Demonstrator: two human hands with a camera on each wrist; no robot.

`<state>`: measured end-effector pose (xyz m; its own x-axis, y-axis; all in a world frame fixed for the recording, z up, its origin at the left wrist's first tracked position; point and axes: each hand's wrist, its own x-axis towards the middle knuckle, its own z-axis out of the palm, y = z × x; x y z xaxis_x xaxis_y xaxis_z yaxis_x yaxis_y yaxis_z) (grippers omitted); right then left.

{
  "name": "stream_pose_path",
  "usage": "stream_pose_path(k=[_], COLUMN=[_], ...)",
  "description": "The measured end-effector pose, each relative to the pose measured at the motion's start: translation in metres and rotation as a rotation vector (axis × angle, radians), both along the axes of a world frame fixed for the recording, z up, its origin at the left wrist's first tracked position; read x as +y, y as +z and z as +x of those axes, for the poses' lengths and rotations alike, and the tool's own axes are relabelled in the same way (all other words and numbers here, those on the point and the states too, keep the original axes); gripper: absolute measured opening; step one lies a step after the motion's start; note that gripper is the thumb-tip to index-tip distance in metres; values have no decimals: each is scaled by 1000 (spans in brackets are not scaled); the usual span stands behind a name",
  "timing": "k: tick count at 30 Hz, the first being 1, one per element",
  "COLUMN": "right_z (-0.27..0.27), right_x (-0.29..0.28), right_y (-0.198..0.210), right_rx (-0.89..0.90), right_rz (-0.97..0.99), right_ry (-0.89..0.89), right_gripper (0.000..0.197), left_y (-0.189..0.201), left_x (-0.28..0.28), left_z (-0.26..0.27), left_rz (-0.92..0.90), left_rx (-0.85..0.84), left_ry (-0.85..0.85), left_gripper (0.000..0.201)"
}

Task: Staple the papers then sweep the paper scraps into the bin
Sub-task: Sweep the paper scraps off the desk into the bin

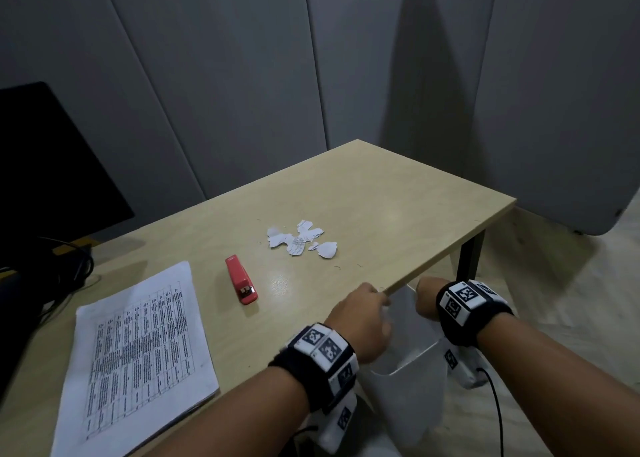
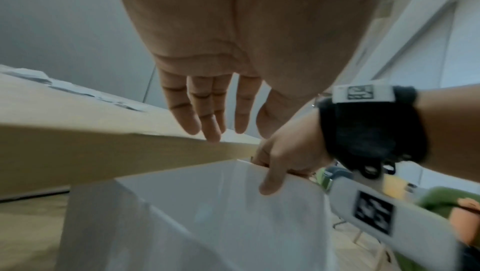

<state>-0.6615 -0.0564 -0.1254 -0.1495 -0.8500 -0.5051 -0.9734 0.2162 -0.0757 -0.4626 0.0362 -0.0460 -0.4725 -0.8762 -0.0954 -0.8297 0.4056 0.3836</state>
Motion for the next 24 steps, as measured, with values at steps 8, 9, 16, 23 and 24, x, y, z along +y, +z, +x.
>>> stream_pose_path(k=[8,9,16,23,24], right_z=[-2,3,3,1,3], right_x=[0,8,14,11,15], right_y=[-6,6,16,16,20], right_rx=[10,15,-21,13,6], right_rz=[23,3,-13,-19,-15], right_ry=[-24,2,-13,40,41], right_gripper=[16,14,19,18,20], left_y=[8,8,4,2,2], left_x=[-98,-108,-82,10,15], left_z=[20,25,14,-7,-9], left_rz=[21,41,83,11,8], left_rx=[-66,-118,-260,-90,-68], left_ry=[315,303,32,-233,-233], left_gripper=[62,61,35,48,47])
